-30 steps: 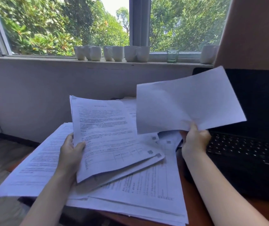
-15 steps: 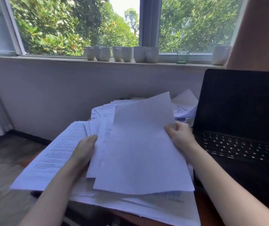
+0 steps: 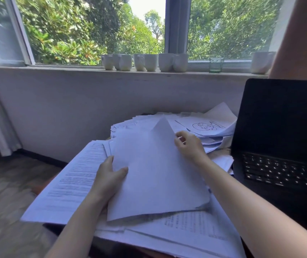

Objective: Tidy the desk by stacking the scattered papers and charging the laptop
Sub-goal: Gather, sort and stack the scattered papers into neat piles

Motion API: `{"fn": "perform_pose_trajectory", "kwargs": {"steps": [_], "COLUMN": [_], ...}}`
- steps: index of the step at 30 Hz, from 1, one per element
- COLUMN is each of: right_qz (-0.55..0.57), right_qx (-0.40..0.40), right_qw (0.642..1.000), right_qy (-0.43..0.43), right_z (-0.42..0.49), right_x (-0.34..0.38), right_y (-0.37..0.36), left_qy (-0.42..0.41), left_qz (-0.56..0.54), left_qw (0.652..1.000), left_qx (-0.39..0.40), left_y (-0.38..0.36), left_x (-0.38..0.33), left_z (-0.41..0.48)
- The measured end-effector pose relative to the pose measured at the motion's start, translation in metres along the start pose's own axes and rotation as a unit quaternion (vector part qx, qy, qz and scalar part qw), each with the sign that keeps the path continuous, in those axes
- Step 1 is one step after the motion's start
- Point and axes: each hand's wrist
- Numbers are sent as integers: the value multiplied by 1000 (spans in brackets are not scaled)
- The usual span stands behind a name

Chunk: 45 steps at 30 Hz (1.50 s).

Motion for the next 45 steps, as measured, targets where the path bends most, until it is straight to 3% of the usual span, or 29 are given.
{"fn": "perform_pose_trajectory", "kwargs": {"steps": [3,6,10,15,21,27,31,34,37,40,45], "right_qz": [48,59,-81,-137,3,14,-23,-49,-150,-281,-255], "right_qx": [-36,-19,55,103,110,-101,-208,-253,-187,-94,-106], "right_qw": [998,997,994,983,990,994,976,964,971,952,957], "right_qy": [-20,-35,-44,-61,-94,-27,58,70,-3,-82,-94], "right_z": [-8,-23,-47,-59,-53,-43,-39,-38,-41,-43,-42], "right_x": [-7,-18,-25,-15,-26,-34,-39,-48,-52,-52,-56], "right_y": [11,22,29,29,31,43,58,70,77,76,77], "left_qy": [-6,13,31,44,40,43,42,41,29,20,9], "left_qz": [-79,-149,-228,-270,-276,-276,-271,-257,-234,-206,-155], "left_qw": [995,982,959,944,941,941,944,949,957,965,976], "left_qx": [-52,-114,-164,-185,-194,-191,-185,-179,-170,-161,-154], "left_y": [3,9,11,12,12,12,12,12,11,11,9], "left_x": [3,9,13,15,16,17,17,16,15,16,17], "left_z": [-1,5,11,12,14,14,12,11,9,10,10]}}
Point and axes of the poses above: each hand's wrist, its own z-axis towards the middle knuckle, its own y-axis out of the back of the hand, x = y × z, and after that the axes turned 3 degrees about -x, right-handed
